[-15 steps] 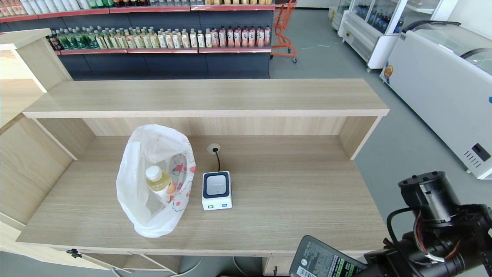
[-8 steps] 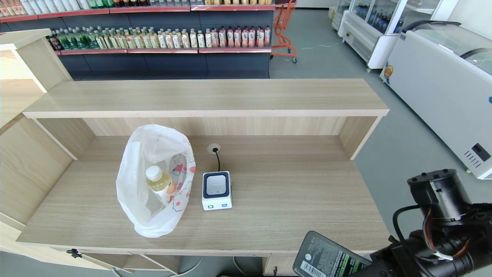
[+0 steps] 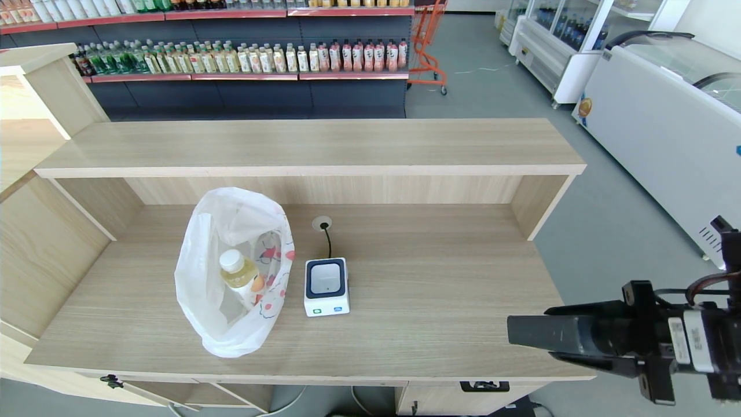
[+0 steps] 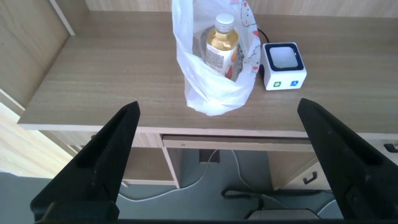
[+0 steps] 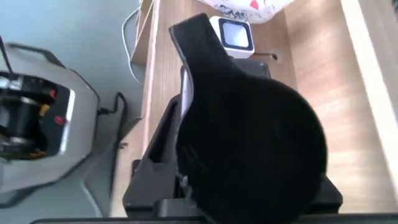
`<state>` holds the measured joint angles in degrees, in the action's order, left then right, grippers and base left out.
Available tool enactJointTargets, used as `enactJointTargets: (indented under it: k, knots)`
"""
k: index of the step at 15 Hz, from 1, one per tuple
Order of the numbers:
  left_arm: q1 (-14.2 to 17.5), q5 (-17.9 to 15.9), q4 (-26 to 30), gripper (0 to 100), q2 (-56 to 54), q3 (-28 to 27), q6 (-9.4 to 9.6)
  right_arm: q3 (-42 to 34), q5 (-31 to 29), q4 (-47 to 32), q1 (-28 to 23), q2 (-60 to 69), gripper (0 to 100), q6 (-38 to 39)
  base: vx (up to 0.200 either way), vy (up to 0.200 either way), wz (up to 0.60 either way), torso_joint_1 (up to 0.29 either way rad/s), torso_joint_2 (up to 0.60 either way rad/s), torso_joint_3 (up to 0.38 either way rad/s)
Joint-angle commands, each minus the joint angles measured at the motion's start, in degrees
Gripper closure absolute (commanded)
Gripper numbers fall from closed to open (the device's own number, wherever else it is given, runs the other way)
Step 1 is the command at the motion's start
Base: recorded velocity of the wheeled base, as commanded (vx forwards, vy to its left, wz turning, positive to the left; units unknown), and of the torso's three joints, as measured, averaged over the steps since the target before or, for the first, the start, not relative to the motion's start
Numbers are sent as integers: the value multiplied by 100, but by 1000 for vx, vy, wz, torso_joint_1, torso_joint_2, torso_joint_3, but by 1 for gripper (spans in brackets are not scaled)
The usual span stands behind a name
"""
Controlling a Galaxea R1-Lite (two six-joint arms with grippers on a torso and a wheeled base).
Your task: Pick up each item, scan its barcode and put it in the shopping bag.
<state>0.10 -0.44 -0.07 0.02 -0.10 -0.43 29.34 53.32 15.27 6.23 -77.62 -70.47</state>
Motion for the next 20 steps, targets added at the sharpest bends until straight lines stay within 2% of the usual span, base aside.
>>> enactJointTargets:
  k: [1,2,4,5,7,10,15,20]
  knots:
    - [-1,0,-1,0,-2,1,-1,247,-24,450,-289,317,100,3198,0,0,0,0,0,0]
    - [-1,0,-1,0,-2,1,-1,212,-252,740,-333,353,100,4666,0,0,0,0,0,0]
    - [-1,0,-1,0,-2,1,-1,362,-1421,1180,-104,89,100,7452,0,0,0,0,0,0]
    - [-1,0,-1,0,-2,1,-1,458,-1869,1285,-16,-69,100,8489,0,0,0,0,0,0]
    - [-1,0,-1,0,-2,1,-1,441,-2335,1294,-8,-298,100,9552,0,0,0,0,0,0]
    - [-1,0,-1,0,-2,1,-1,370,-2344,1285,-8,-298,100,10528,0,0,0,0,0,0]
    - [-1,0,-1,0,-2,1,25,309,-2344,1276,-16,-263,100,10572,0,0,0,0,0,0]
    - [-1,0,-1,0,-2,1,25,247,-2344,1276,-25,-254,100,10651,0,200,0,0,0,0]
